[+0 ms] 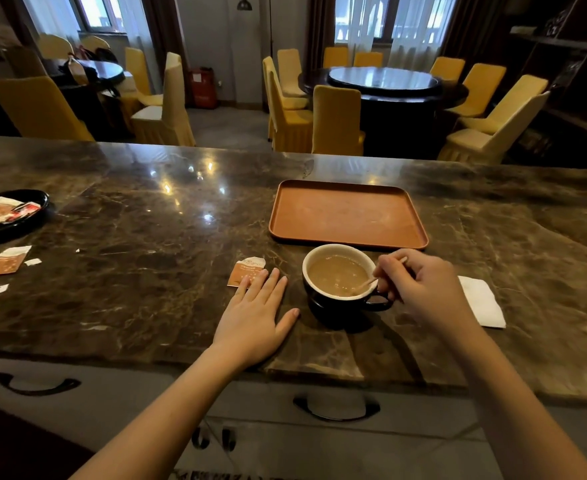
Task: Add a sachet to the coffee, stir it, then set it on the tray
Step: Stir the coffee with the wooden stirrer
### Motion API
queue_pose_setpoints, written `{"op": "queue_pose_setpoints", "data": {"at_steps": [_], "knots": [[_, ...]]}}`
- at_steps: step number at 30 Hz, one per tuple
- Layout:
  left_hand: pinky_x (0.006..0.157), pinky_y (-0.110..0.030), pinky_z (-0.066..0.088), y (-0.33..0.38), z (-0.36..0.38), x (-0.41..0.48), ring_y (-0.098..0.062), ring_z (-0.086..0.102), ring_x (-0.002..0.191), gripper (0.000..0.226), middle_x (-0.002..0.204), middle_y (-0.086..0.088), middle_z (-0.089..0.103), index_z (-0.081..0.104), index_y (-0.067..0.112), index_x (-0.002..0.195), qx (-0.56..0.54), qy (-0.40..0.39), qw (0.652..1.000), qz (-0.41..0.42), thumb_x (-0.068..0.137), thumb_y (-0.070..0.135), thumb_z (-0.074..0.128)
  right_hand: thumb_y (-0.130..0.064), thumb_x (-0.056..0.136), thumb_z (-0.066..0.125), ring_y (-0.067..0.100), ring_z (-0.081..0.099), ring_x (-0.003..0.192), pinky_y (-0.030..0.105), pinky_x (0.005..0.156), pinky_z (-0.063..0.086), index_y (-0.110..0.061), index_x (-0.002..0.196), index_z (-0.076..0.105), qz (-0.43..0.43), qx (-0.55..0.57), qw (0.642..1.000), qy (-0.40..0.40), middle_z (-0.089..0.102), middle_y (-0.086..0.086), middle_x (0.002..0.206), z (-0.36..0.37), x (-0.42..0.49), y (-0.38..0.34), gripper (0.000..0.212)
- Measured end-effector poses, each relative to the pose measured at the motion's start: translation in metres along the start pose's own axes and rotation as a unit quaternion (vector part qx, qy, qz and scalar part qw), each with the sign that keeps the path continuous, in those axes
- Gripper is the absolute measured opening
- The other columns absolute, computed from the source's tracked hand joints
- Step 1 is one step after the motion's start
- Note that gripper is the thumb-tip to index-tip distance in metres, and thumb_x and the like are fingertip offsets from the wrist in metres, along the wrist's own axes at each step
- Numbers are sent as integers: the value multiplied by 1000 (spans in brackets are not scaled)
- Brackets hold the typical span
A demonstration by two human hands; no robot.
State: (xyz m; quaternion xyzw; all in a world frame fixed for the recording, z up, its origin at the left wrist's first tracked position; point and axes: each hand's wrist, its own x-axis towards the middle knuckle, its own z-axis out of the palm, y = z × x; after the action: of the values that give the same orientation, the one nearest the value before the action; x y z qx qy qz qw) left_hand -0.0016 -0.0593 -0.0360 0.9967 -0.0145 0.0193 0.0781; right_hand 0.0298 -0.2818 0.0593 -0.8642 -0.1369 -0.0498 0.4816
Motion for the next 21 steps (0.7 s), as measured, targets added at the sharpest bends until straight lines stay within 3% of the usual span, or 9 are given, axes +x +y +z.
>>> {"op": "queue_pose_setpoints", "data": {"at_steps": [5,10,16,21], "knots": [[116,-34,-10,0,0,0,-11,-10,143,66,158,2,-3,1,22,146,-1,0,1000,-7,92,57,16,-20,92,48,14,62,67,24,60,51,-13,83,65,-21,-33,997,66,65,0,70,3,7,4,21],[115,-33,-11,0,-1,0,-11,-11,143,67,158,2,-3,1,22,146,-5,-1,1000,-11,92,57,17,-22,91,48,12,63,71,17,62,50,-16,88,65,-3,18,1000,24,67,0,77,22,-2,5,18],[114,-32,-12,0,1,0,-11,-11,143,67,158,1,-3,1,22,146,-4,1,1000,-8,92,57,16,-22,90,50,9,63,65,10,53,49,-16,79,67,8,45,998,-38,66,1,69,2,-5,-1,21],[112,-30,-14,-1,2,0,-9,-11,142,70,158,1,-2,1,21,146,0,17,1000,0,89,60,12,-24,91,48,20,64,65,34,61,54,-14,75,66,-27,-36,999,-5,67,6,68,-8,10,-4,26]]}}
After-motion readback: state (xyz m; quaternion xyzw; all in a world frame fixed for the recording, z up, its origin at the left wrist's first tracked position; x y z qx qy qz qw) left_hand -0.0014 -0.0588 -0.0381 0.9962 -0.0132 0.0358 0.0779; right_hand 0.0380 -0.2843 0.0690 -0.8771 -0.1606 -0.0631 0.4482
